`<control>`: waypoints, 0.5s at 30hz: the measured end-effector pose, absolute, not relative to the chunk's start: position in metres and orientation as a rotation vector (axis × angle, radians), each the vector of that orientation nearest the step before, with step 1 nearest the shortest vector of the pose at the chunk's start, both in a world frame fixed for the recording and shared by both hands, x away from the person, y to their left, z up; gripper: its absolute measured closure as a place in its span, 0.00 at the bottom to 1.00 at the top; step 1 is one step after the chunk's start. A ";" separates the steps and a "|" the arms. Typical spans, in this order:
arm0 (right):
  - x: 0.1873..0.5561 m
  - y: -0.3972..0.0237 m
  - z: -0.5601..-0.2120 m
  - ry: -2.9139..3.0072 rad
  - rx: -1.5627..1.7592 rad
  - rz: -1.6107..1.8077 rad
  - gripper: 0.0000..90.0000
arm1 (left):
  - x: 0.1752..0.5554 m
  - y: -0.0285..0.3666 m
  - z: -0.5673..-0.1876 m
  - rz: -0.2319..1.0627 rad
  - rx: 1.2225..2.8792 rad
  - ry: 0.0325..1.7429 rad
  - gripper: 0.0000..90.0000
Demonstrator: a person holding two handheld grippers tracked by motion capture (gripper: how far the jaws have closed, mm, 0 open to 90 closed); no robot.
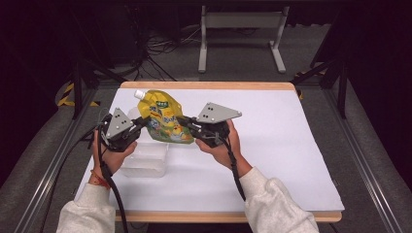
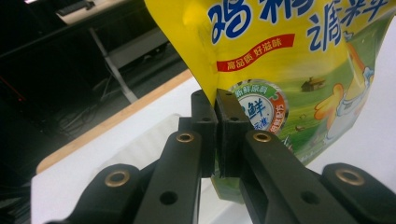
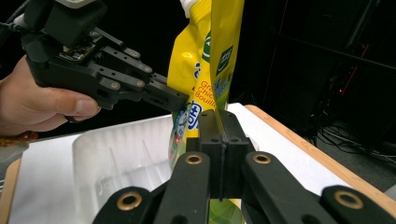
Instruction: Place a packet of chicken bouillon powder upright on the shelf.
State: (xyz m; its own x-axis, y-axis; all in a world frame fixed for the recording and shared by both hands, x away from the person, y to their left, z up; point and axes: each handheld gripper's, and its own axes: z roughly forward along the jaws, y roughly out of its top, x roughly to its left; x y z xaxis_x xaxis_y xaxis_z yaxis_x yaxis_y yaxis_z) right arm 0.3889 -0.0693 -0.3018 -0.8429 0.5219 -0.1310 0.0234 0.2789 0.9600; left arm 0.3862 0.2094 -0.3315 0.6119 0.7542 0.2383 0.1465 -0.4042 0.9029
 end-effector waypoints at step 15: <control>0.418 -0.032 -0.305 2.120 0.500 1.594 1.00 | 0.410 0.241 -0.338 0.833 1.811 0.788 0.97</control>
